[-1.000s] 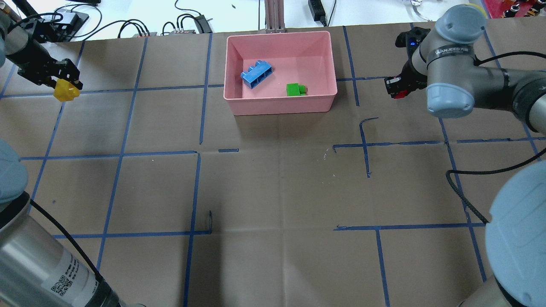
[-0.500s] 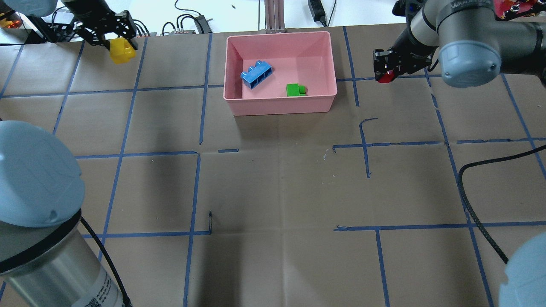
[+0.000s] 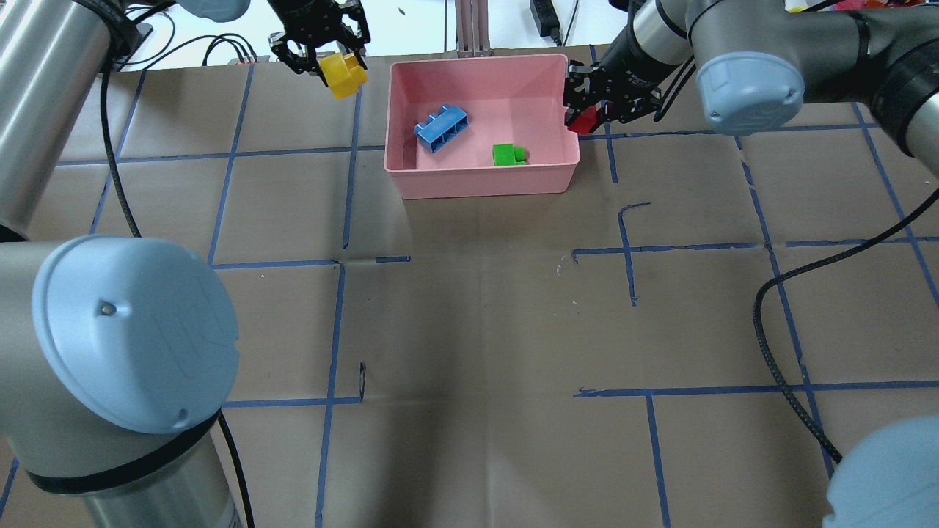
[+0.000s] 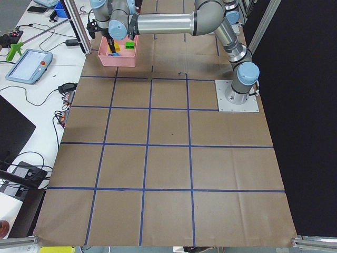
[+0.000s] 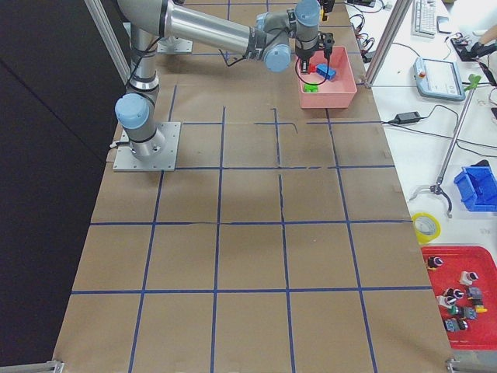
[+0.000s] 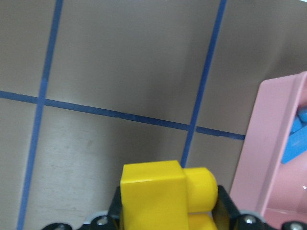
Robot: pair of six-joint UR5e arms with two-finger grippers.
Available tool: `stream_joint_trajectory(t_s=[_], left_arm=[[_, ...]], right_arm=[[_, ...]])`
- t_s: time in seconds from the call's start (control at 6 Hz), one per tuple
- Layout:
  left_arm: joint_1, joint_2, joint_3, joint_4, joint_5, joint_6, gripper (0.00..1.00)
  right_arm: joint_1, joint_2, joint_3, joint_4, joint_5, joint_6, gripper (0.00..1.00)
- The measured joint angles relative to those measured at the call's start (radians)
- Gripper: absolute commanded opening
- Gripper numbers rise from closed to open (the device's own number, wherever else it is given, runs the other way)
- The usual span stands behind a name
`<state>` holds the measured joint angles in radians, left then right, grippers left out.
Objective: Put all blocks into box
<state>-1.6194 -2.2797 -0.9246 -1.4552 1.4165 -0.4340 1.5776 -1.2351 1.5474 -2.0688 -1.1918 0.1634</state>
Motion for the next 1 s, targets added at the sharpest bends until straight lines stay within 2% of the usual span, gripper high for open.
stream_joint_trajectory(t_s=[0.17, 0.33, 0.5, 0.67, 1.0], left_arm=[[-0.052, -0.032, 0.004, 0.054, -0.002, -0.127, 0.31], [-0.087, -0.057, 0.004, 0.106, -0.002, -0.219, 0.86], [-0.105, -0.07, 0.002, 0.144, -0.001, -0.276, 0.99], [-0.11, -0.075, -0.001, 0.182, -0.004, -0.321, 0.99], [-0.093, -0.065, -0.006, 0.216, -0.042, -0.332, 0.99]], right_arm=[[0.011, 0.025, -0.009, -0.049, 0.041, 0.016, 0.05], [0.016, 0.056, -0.032, -0.101, 0.063, 0.029, 0.12], [0.017, 0.088, -0.066, -0.157, 0.069, 0.033, 0.52], [0.018, 0.114, -0.095, -0.203, 0.067, 0.032, 0.99], [0.018, 0.142, -0.123, -0.227, 0.059, 0.03, 0.99]])
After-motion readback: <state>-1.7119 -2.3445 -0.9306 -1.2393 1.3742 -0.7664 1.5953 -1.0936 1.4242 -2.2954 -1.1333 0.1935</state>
